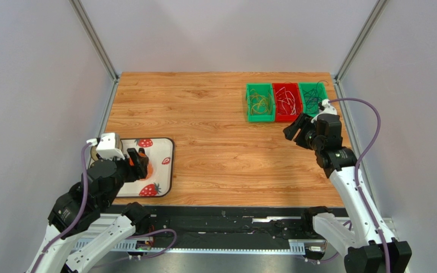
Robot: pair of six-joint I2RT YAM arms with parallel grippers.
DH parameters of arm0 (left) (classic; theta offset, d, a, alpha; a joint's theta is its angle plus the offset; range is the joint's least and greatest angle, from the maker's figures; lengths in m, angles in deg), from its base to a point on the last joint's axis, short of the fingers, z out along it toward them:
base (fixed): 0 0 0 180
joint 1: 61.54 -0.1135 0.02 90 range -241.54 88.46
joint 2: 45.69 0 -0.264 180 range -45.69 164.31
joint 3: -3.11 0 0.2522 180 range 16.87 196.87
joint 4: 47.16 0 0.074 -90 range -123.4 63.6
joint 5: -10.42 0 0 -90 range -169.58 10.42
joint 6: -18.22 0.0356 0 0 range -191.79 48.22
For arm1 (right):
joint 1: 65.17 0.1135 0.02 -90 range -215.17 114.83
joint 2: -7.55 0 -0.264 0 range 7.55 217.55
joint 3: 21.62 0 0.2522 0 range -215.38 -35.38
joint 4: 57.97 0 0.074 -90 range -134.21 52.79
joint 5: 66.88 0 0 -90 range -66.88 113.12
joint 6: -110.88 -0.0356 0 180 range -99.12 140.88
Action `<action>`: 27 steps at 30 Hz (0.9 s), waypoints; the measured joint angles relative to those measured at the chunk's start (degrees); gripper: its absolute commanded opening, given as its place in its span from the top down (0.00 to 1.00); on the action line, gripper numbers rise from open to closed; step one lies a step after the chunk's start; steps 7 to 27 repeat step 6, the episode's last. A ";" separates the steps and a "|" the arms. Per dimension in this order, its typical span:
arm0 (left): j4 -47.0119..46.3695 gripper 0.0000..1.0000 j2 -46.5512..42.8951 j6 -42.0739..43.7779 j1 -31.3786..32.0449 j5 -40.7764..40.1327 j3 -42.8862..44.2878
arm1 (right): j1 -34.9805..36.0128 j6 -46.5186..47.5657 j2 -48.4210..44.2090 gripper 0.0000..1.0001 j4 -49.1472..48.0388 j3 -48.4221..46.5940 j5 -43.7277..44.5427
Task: Untangle the cables
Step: Reset both arms
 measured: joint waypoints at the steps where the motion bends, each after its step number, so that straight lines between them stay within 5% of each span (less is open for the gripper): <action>1: 0.00 0.27 -0.02 -0.02 0.00 0.00 0.00 | 0.00 -0.02 -0.57 0.36 0.33 0.04 -0.04; 27: 0.02 0.28 -0.04 -0.04 0.00 -0.04 0.00 | 0.00 0.04 -2.08 0.34 0.50 0.02 -0.83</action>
